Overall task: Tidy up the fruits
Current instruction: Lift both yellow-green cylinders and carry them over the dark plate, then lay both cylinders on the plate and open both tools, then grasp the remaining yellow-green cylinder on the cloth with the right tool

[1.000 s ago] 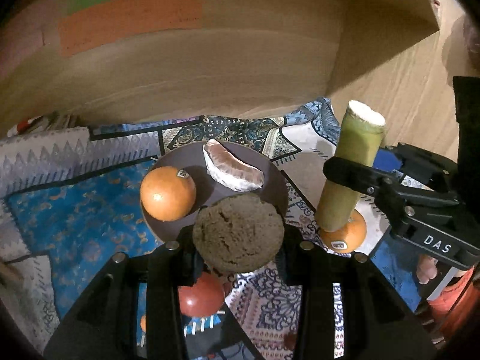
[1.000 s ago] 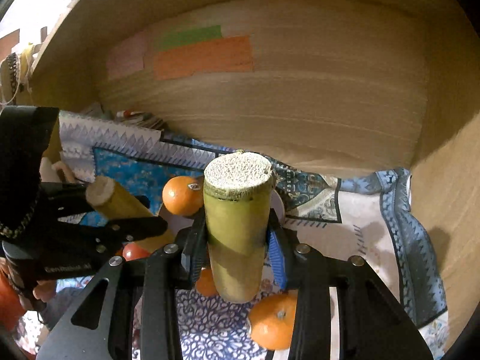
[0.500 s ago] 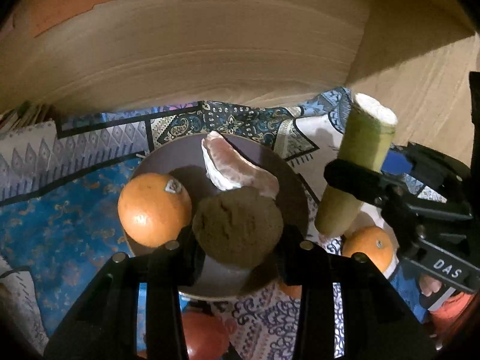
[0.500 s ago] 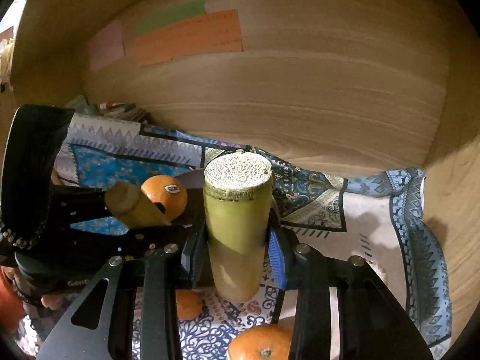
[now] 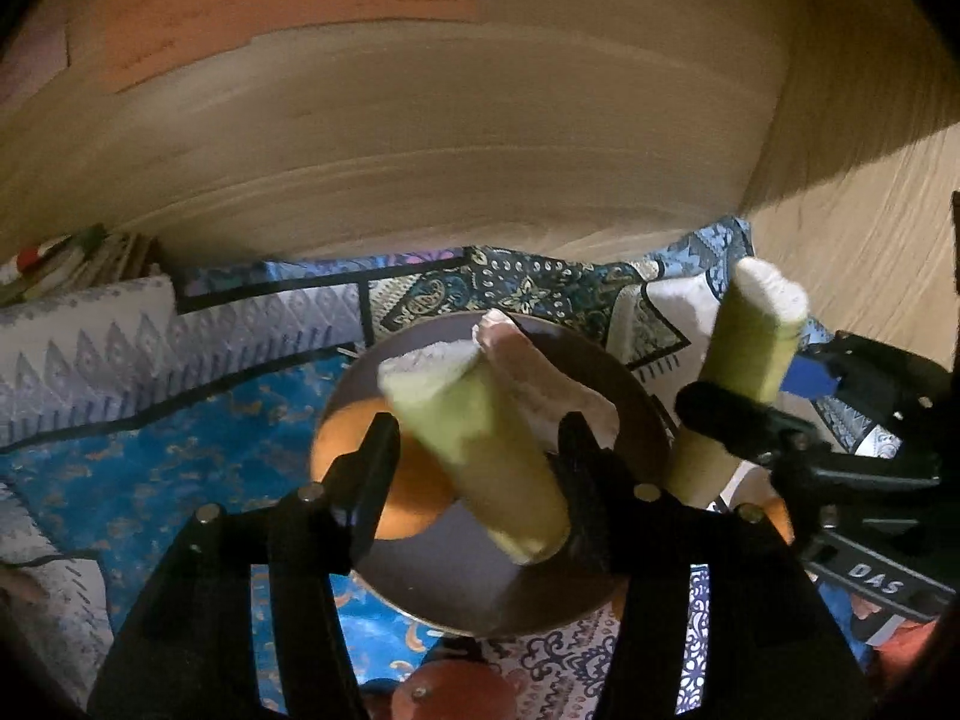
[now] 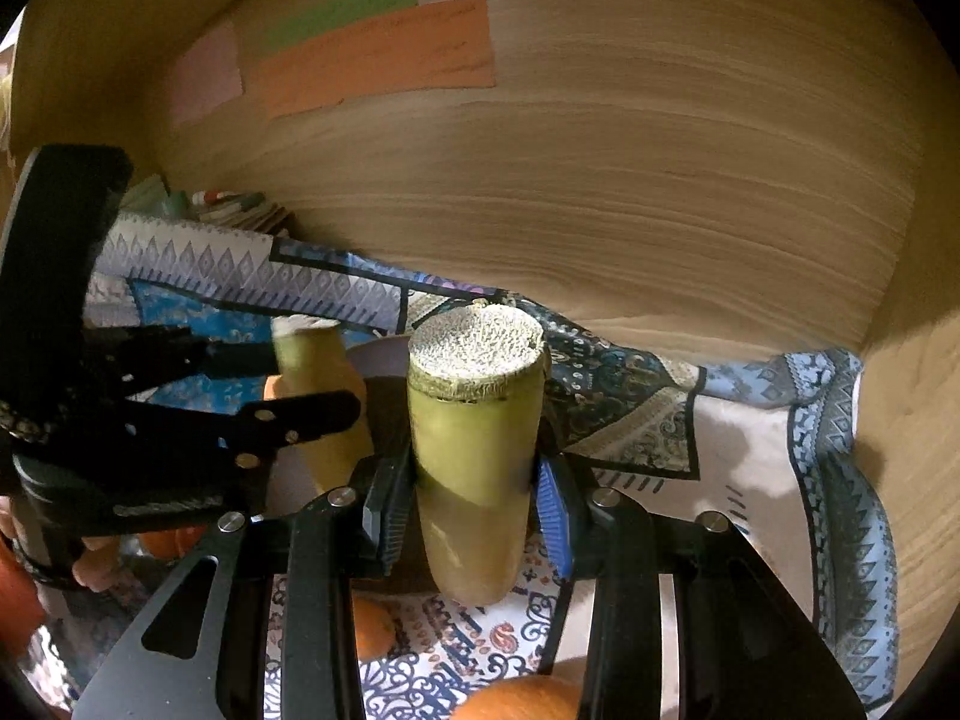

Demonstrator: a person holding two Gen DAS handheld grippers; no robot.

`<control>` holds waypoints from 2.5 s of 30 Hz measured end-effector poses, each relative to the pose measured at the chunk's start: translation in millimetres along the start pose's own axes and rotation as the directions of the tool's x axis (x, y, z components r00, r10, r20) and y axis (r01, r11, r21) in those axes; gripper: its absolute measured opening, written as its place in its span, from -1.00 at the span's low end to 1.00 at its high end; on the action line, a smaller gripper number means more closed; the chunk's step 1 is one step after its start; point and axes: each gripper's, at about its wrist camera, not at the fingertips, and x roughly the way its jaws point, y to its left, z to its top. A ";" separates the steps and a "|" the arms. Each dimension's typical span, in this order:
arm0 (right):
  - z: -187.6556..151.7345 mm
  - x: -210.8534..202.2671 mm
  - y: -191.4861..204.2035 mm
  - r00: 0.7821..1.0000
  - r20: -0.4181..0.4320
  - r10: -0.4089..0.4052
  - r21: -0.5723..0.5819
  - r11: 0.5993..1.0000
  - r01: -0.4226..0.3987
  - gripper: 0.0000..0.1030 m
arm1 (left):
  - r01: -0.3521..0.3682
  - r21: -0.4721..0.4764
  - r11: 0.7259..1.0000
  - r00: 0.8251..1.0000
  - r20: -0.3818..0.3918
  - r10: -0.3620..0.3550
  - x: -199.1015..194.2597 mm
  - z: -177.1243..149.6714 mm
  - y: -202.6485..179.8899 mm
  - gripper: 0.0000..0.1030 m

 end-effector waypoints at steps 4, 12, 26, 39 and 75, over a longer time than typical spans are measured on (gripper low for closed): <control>3.0 5.9 5.7 1.000 -0.009 0.003 -0.010 1.000 -0.003 -0.34 | -0.007 0.007 1.000 1.000 0.021 0.007 -10.7 -0.6 2.5 0.06; 10.9 23.5 18.4 0.999 -0.054 -0.003 -0.055 0.998 0.000 -0.34 | -0.075 0.030 0.997 0.994 0.086 0.072 -40.5 -13.2 13.0 0.15; 17.6 54.0 35.1 0.992 -0.119 -0.046 -0.119 0.992 0.032 -0.33 | -0.156 0.000 0.988 0.982 0.110 0.155 -75.6 -47.3 50.3 0.30; 11.0 -8.7 38.9 0.999 0.000 -0.046 -0.072 0.996 0.046 0.13 | -0.122 -0.013 0.992 0.986 0.111 0.122 -98.1 -69.4 52.1 0.35; -7.5 85.1 -73.3 0.946 -0.303 -0.118 -0.008 0.993 0.121 -0.20 | -0.094 -0.034 0.995 0.995 0.022 0.095 -60.4 -89.7 42.6 0.63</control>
